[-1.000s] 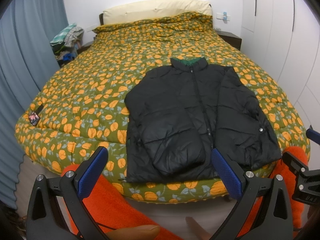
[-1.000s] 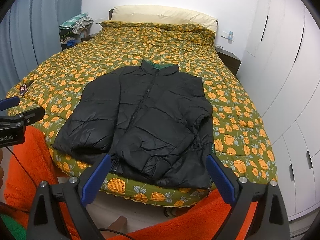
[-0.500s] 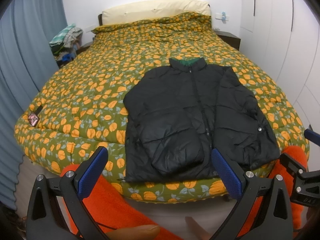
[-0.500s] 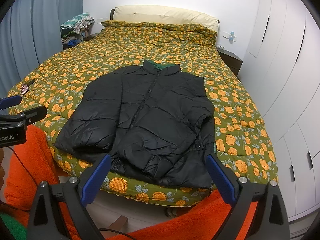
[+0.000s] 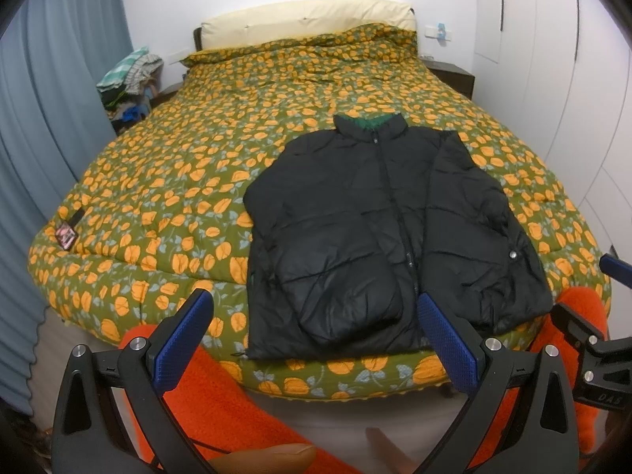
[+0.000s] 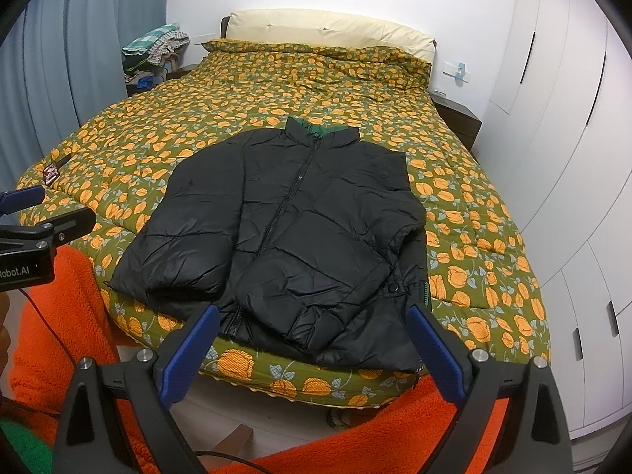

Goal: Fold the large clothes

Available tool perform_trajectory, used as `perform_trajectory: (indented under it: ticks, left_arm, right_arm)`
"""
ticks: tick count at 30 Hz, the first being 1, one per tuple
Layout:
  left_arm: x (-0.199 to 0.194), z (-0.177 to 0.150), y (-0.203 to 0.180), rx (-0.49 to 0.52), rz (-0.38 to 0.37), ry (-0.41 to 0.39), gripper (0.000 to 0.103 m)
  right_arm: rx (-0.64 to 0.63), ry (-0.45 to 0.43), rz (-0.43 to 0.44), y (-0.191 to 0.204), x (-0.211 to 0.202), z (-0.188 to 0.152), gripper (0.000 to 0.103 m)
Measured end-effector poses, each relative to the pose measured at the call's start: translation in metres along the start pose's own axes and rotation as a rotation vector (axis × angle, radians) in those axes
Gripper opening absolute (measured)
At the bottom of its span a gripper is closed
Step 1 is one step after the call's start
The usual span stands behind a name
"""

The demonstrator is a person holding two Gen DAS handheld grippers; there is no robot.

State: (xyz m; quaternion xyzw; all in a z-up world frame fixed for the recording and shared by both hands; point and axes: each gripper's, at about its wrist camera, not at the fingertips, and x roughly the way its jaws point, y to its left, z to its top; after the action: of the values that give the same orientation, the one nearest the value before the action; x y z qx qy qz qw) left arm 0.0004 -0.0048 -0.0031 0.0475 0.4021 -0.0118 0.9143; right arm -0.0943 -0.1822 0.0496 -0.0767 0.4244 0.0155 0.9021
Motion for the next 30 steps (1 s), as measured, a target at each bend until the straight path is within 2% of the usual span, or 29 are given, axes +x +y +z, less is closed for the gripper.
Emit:
perform_trajectory:
  ticks: [12, 18, 20, 21, 23, 27, 30]
  left_arm:
    - [-0.003, 0.001, 0.001, 0.005, 0.0, -0.004, 0.103]
    - [-0.004, 0.004, 0.008, -0.008, 0.006, -0.014, 0.103]
    - [-0.004, 0.004, 0.012, -0.016, 0.014, -0.019, 0.103]
    - [-0.003, 0.005, 0.013, -0.02, 0.02, -0.021, 0.103]
    - [-0.002, 0.005, 0.016, -0.028, 0.022, -0.02, 0.103]
    - [0.0, 0.004, 0.021, -0.041, 0.026, -0.018, 0.103]
    - [0.002, 0.003, 0.024, -0.051, 0.026, -0.015, 0.103]
  right_arm:
    - [-0.004, -0.003, 0.005, 0.001, -0.001, 0.002, 0.098]
    - [-0.058, -0.054, 0.089, -0.003, -0.002, 0.007, 0.098]
    - [-0.117, -0.062, 0.176, -0.006, 0.006, 0.008, 0.098]
    - [-0.154, -0.036, 0.229, -0.005, 0.016, 0.008, 0.098]
    - [-0.21, 0.035, 0.27, -0.002, 0.037, 0.004, 0.098]
    - [-0.389, 0.133, 0.245, 0.022, 0.082, -0.003, 0.098]
    - [-0.49, 0.142, 0.2, 0.042, 0.111, -0.004, 0.098]
